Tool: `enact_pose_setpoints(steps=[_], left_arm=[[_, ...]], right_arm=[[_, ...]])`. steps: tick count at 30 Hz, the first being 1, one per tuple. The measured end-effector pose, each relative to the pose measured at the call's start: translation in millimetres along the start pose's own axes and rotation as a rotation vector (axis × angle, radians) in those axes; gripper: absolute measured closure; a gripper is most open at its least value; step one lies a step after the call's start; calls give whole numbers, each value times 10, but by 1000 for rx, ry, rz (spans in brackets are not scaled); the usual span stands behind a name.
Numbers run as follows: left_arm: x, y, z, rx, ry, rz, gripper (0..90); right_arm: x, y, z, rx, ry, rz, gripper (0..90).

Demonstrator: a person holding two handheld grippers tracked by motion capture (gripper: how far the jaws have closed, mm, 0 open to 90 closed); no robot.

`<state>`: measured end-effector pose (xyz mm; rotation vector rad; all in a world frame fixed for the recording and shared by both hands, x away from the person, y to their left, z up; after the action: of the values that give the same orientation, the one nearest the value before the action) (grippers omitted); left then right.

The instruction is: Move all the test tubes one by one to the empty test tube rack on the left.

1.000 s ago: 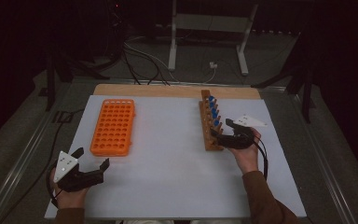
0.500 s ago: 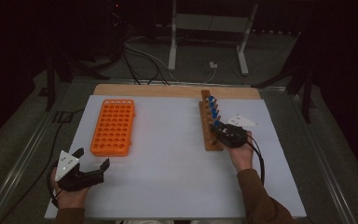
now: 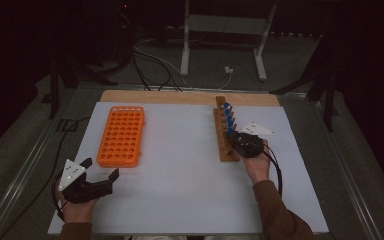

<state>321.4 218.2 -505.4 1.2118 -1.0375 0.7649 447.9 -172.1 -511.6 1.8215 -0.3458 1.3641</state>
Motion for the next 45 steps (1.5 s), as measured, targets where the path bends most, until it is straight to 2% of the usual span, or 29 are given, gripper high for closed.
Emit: enact_pose_setpoints(steps=[7, 13, 18, 23, 29, 33, 36, 41, 45], left_arm=[[132, -35, 109, -44, -21, 33, 5], [231, -96, 254, -79, -35, 39, 5], [357, -170, 372, -100, -51, 73, 5], [493, -249, 505, -145, -59, 100, 5], [570, -366, 684, -193, -93, 73, 5], [646, -440, 781, -207, -91, 66, 5], [713, -478, 852, -212, -110, 71, 9], [794, -539, 973, -248, -93, 60, 12], [828, -589, 1061, -273, -89, 61, 23]], right_arm=[[65, 56, 16, -1, -5, 10, 768], [132, 123, 24, 16, -25, 34, 768], [189, 162, 19, 19, -21, 40, 768], [277, 208, 16, 19, -11, 42, 769], [373, 271, 3, 20, -5, 49, 769], [441, 322, -3, 21, 2, 55, 769], [529, 375, -27, 20, 21, 66, 769], [645, 429, -102, 37, 35, 82, 769], [664, 381, -202, 65, 45, 78, 769]])
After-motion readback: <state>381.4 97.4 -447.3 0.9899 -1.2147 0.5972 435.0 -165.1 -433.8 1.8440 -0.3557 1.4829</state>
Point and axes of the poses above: each handheld gripper's, and its own axes: y roughly backward along the jaws, x roughly out of its top, z roughly to its right, the point moved 10 cm from there along -y, roughly forward along the jaws, and after that the axes turned 10 degrees about x, right-handed, at the moved point
